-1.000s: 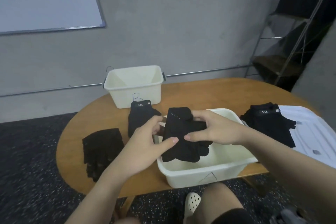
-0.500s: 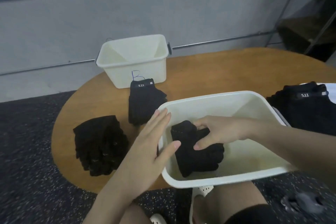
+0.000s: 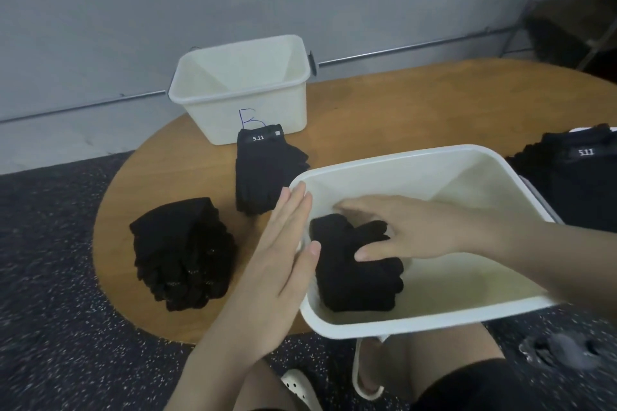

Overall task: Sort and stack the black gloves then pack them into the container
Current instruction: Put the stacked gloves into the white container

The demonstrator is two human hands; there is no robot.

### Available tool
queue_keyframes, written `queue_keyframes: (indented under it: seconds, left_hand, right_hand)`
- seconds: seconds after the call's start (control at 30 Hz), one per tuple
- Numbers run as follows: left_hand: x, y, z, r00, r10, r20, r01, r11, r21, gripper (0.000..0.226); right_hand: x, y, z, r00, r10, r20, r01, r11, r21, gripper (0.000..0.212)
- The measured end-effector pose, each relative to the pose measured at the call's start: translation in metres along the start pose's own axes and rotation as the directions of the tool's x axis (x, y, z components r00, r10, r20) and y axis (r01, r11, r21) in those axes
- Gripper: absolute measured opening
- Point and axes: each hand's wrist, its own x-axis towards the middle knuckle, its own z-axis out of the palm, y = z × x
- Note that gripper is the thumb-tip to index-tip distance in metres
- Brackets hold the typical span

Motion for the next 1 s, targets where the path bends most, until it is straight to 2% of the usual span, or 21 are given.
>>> queue_keyframes:
  seconds: [0.13,0.33,0.43,0.5,0.6,0.7,0.77,0.83,0.93,1.0]
  left_hand:
    - [0.000,-0.001,0.001,1.000,-0.002,0.001,0.002,1.000,-0.002,0.057]
    - [0.003,-0.001,0.002,1.000,-0.006,-0.019,0.006,1.000,0.001,0.055]
    - [-0.004,0.004,-0.004,1.000,0.029,-0.007,-0.029,0.999,0.044,0.054]
    - [-0.014,0.002,-0.019,0.999,0.037,-0.020,-0.035,0.995,0.096,0.053]
    - [-0.031,-0.016,-0.060,0.986,-0.007,-0.168,0.029,0.991,0.130,0.052]
    - [-0.038,-0.045,-0.110,0.949,-0.104,-0.297,0.174,0.960,0.219,0.045]
    - [-0.033,-0.064,-0.134,0.940,-0.186,-0.286,0.272,0.914,0.301,0.042]
    - [-0.026,-0.078,-0.150,0.934,-0.259,-0.246,0.336,0.872,0.357,0.044]
    - [-0.012,-0.090,-0.164,0.935,-0.302,-0.185,0.353,0.838,0.416,0.047]
    - [-0.002,-0.094,-0.173,0.934,-0.327,-0.143,0.356,0.837,0.417,0.047]
  right_hand:
    - [0.000,0.002,0.008,0.992,-0.003,0.125,0.023,0.986,-0.164,0.079]
    - [0.012,0.002,0.012,0.984,0.006,0.176,0.023,0.987,-0.161,0.080]
    - [0.010,-0.002,0.009,0.990,-0.034,0.137,0.053,0.989,-0.140,0.079]
    - [0.005,-0.016,-0.001,0.995,-0.059,0.079,0.070,0.987,-0.142,0.059]
    - [-0.004,-0.057,-0.023,0.974,-0.161,-0.157,0.131,0.974,-0.186,0.030]
    - [0.001,-0.101,-0.033,0.908,-0.277,-0.315,0.260,0.961,-0.096,0.037]
    - [0.013,-0.126,-0.030,0.884,-0.338,-0.322,0.328,0.941,-0.088,0.039]
    - [0.031,-0.144,-0.023,0.888,-0.360,-0.287,0.350,0.933,-0.084,0.032]
    - [0.062,-0.158,-0.010,0.904,-0.364,-0.226,0.342,0.930,-0.132,0.023]
    - [0.079,-0.166,-0.003,0.908,-0.357,-0.220,0.347,0.934,-0.082,0.019]
